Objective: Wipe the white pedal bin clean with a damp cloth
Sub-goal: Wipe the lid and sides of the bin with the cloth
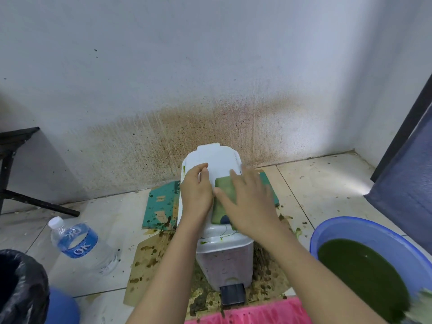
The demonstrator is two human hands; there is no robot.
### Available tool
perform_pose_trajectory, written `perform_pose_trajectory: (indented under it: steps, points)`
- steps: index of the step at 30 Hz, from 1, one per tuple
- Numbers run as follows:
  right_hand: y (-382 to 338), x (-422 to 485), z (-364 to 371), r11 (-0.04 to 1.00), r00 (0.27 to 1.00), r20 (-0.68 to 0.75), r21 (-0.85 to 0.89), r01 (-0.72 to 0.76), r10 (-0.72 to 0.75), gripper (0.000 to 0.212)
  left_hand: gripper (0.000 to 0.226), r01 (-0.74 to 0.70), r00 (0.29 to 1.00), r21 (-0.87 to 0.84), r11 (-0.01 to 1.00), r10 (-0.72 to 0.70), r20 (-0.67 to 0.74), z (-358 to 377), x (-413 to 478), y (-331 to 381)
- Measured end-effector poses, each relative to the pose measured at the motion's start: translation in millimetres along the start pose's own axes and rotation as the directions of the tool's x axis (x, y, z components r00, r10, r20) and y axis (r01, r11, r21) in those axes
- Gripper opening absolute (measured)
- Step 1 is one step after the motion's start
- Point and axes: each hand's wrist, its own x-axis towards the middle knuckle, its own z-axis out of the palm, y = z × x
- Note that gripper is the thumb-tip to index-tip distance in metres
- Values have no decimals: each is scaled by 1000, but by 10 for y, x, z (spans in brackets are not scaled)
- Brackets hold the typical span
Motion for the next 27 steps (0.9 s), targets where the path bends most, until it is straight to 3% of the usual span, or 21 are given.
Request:
perform_pose_trajectory:
  steps: [2, 5, 8, 11, 13, 15, 20, 24, 27]
  points:
    - [-89, -80, 109, 997, 997, -16, -11, 71, -71, 59, 35, -49, 999, 65, 997, 49, 11, -10, 3, -46]
    - [-5, 17, 185, 999, 998, -33, -13, 49, -49, 52, 40, -54, 997, 101, 993, 48, 54, -76, -6, -84]
    - [116, 377, 146, 978, 999, -19, 208, -28, 33, 52, 43, -89, 983, 210, 974, 53, 174, -87, -30, -101]
    - [213, 601, 116, 782, 988, 30, 608, -140, 153, 46, 50, -202, 942, 516, 833, 21, 335, -33, -26, -119]
    - [247, 561, 118, 651, 983, 60, 742, -162, 176, 41, 53, -260, 927, 661, 703, -9, 374, 0, -16, -126]
    - [259, 396, 144, 567, 979, 90, 804, -180, 184, 40, 54, -277, 922, 694, 665, -21, 387, -20, -14, -142]
    - [82, -142, 280, 455, 985, 100, 877, -153, 139, 44, 52, -218, 932, 632, 743, -33, 360, -418, 88, -269]
    - [-264, -354, 428, 503, 998, 56, 861, -67, 37, 45, 43, 30, 943, 436, 899, -170, 285, -754, 294, -277]
    - [-493, -311, 535, 573, 999, 43, 819, -27, -15, 47, 61, 88, 917, 509, 856, -270, 294, -735, 384, -234]
